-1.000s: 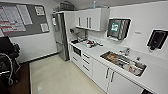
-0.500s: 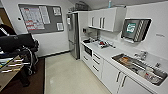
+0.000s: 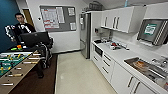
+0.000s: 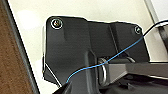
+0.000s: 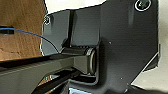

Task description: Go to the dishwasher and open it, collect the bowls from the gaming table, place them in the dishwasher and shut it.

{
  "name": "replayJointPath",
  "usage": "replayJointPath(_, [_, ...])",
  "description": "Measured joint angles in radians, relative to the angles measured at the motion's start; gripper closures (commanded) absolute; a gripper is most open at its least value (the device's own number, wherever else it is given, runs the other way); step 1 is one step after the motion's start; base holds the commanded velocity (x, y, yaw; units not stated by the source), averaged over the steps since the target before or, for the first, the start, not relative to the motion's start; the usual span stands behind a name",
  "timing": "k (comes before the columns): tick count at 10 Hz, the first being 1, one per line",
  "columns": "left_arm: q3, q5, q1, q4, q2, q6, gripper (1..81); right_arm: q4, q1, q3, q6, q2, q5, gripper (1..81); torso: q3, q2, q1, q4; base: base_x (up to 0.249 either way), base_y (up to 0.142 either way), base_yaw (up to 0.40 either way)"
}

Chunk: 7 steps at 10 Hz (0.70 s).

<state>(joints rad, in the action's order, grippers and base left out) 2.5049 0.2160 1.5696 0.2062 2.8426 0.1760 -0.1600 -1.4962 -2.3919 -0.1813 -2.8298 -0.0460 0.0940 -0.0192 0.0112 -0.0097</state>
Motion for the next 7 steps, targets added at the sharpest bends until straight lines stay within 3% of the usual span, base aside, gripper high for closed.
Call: replayJointPath(7, [0.001, -0.003, 0.0, 0.001, 0.0, 0.0, 1.0, 0.001, 0.0, -0.019, -0.005, -0.014, 0.002, 1.0, 0.0, 0.0, 0.0, 0.0, 0.0, 0.0, 0.347])
